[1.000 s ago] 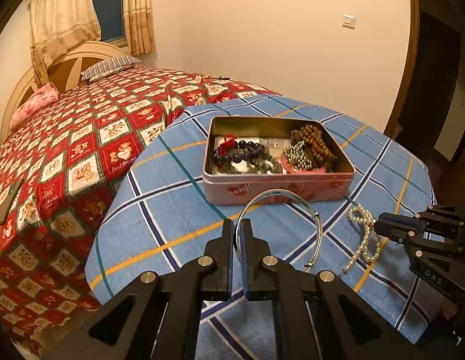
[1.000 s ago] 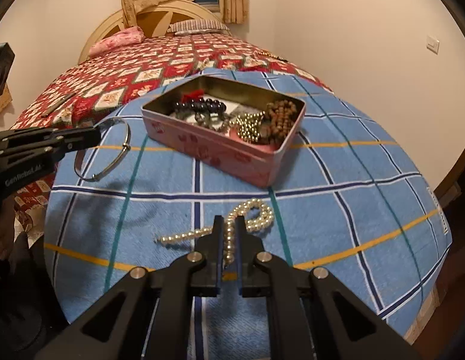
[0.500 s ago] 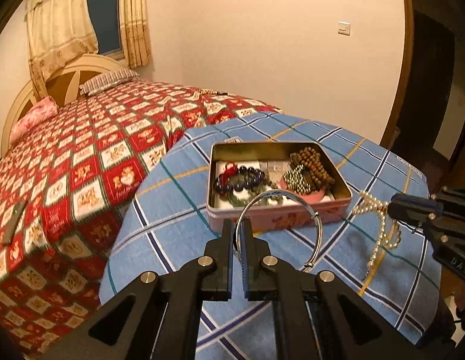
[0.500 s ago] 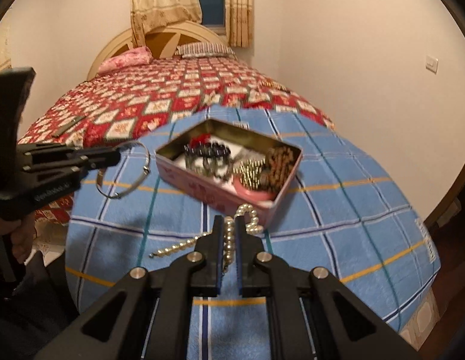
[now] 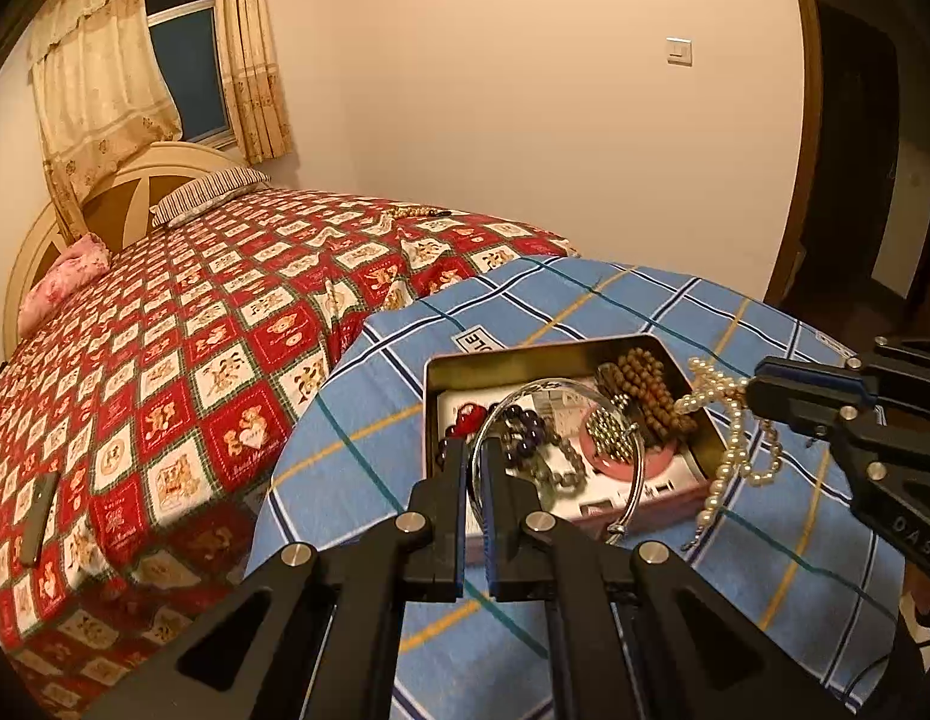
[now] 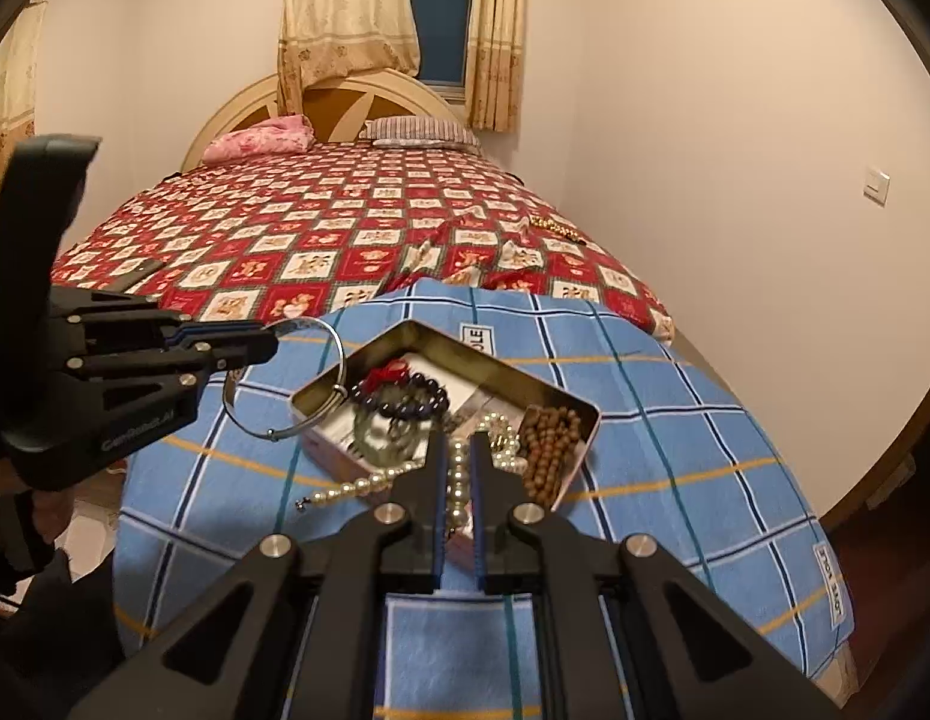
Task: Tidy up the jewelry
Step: 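Carry the silver bangle and pearl necklace into the tin and open both tools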
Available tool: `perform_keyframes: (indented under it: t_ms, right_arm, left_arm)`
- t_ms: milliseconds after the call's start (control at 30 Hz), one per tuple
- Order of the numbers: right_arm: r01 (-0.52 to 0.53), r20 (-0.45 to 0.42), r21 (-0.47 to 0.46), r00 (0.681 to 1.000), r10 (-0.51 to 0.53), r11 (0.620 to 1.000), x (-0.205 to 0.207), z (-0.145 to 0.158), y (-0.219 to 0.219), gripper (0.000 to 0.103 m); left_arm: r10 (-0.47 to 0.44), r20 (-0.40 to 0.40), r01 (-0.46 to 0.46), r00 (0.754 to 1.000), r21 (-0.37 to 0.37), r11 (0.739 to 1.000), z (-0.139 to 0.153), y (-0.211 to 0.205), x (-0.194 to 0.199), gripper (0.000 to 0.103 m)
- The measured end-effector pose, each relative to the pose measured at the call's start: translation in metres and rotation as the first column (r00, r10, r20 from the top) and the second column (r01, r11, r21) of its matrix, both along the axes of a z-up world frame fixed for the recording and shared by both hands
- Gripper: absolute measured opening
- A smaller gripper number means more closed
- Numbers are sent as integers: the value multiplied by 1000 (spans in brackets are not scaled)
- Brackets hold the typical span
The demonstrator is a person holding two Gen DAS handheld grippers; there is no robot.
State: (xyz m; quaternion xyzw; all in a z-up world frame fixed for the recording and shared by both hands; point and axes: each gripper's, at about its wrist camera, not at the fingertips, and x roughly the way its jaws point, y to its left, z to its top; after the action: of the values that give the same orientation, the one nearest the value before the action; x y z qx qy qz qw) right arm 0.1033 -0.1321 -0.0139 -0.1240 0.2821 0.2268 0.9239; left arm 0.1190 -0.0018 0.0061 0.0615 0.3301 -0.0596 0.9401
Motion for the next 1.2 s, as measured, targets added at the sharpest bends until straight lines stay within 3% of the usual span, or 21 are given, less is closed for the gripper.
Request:
perform_keyframes:
  t_ms: [433, 800, 900, 933, 967, 1033, 1067, 1200]
  right_arm:
    - [19, 9, -25, 1000, -19, 1000, 53, -8, 10, 8]
    - [18, -8, -44, 1000, -18, 999, 70, -22, 10, 8]
    - [38, -34, -62, 999, -40, 997, 77, -33, 9, 9]
    - [49, -33, -62, 998, -51, 997, 78, -36, 7, 11]
    - [60, -41, -58, 997, -62, 996, 79, -38, 4, 14]
    - [70, -55, -52, 996, -73, 996, 80, -40, 0, 29]
    - [79, -48, -55, 996, -81, 995, 79, -40, -3, 33]
    - [107, -45, -48, 993, -109, 993, 73, -34, -12, 43]
  left_arm:
    - [3, -40, -2, 999, 29, 1000, -12, -11, 48, 3]
    - [-12, -85, 15, 996, 38, 999, -32, -22, 69, 5]
    - [-30, -108, 34, 994, 30, 999, -39, -25, 70, 12]
    - [-19, -105, 24, 994, 42, 999, -40, -26, 69, 18]
    - [-11, -104, 16, 994, 48, 999, -40, -25, 68, 31]
    - [10, -92, -6, 996, 41, 999, -38, -22, 65, 54]
    - [20, -78, -18, 997, 37, 999, -35, -20, 62, 61]
    - [27, -50, -26, 998, 14, 1000, -24, -15, 52, 62]
